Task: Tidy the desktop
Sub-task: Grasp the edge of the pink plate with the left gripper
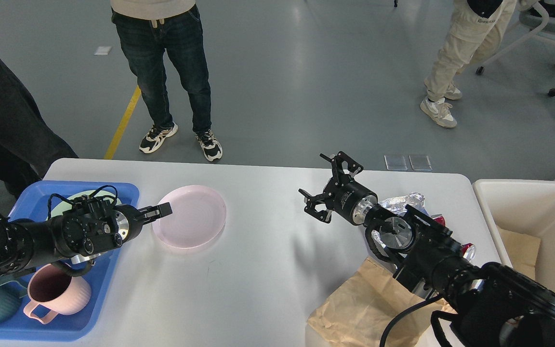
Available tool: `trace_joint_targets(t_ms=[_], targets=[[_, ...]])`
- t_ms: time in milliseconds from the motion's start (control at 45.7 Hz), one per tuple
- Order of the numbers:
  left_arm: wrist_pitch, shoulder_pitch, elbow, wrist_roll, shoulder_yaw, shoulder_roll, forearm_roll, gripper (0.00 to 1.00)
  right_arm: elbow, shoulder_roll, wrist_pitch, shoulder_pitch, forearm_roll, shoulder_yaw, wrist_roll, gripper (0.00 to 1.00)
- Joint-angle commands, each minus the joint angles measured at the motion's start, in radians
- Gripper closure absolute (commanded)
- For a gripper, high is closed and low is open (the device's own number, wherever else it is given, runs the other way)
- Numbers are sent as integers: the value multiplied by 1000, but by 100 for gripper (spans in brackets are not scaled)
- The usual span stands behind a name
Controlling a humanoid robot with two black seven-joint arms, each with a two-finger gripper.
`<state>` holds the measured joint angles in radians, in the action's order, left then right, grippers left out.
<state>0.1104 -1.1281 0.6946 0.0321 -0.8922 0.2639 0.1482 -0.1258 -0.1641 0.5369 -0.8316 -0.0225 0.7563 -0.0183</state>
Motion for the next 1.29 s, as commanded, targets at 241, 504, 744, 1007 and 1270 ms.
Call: trace_joint_targets(t_ms=[241,504,744,1007,1270], targets=[[14,36,-44,-55,33,-26,4,14,0,0,0,0,1,0,0,0],[17,56,-70,-77,50,-64,8,21,0,0,0,2,-1,0,1,0],[25,83,-76,-92,58,-81,17,28,0,0,0,2,1,0,0,0],[35,105,-93,-109,71,-100,17,37,0,0,0,2,1,0,0,0],[35,108,-95,-113,71,-103,28,45,0,0,0,0,-1,0,1,0]])
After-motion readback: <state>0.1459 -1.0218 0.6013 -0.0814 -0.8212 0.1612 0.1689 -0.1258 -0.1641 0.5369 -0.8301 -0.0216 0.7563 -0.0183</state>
